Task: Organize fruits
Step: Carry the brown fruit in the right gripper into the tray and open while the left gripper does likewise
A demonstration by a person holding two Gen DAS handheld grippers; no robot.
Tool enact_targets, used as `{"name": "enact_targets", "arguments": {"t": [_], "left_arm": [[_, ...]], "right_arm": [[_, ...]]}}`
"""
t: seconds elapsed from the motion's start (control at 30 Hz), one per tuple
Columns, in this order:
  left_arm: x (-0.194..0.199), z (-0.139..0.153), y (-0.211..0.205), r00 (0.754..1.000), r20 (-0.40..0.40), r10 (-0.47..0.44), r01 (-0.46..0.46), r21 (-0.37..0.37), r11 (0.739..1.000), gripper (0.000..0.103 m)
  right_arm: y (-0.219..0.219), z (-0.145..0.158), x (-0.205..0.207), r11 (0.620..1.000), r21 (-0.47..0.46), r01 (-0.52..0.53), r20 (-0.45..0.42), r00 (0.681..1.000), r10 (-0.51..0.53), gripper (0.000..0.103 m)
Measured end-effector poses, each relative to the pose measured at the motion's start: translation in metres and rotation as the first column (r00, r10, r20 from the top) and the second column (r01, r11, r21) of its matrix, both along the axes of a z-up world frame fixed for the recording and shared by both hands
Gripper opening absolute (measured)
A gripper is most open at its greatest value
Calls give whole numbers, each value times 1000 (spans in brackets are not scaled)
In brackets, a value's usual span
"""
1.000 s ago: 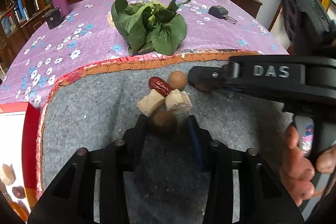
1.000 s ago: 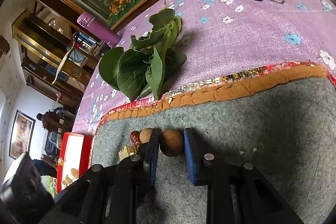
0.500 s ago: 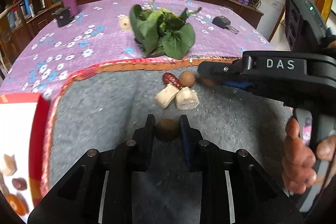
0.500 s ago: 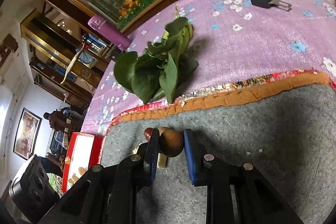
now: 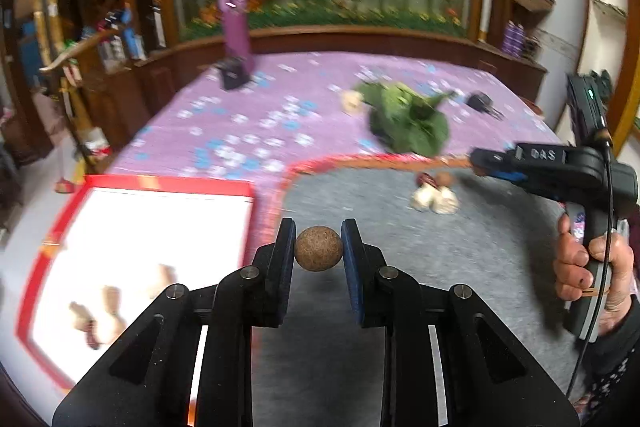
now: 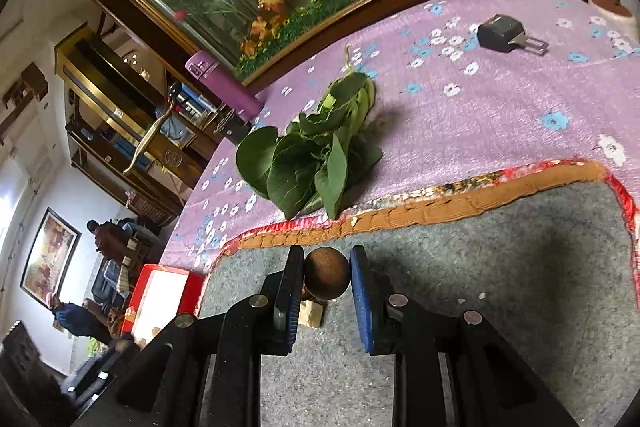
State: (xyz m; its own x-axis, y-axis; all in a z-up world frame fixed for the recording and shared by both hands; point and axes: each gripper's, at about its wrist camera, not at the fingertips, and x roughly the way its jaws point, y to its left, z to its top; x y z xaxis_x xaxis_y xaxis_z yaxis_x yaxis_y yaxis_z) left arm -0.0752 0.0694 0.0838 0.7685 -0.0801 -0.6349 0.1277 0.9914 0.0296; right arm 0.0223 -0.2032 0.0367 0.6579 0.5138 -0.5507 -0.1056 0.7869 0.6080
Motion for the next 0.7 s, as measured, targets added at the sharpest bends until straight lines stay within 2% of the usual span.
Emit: {"name": "enact_targets", "arguments": {"t": [0.17, 0.33, 0.7], "left_arm": [[-16, 16, 37, 994, 73, 80, -82, 18, 996, 23], [-28, 24, 66, 985, 109, 134, -137, 15, 991, 23], [-43, 25, 110, 968, 131, 214, -213, -21, 977, 23]], "right_arm": [[-2, 0, -4, 999, -17, 30, 15, 999, -29, 23], [13, 8, -11, 999, -32, 24, 30, 999, -23, 23], [112, 41, -43, 986, 0, -166, 108, 980, 166, 23]]}}
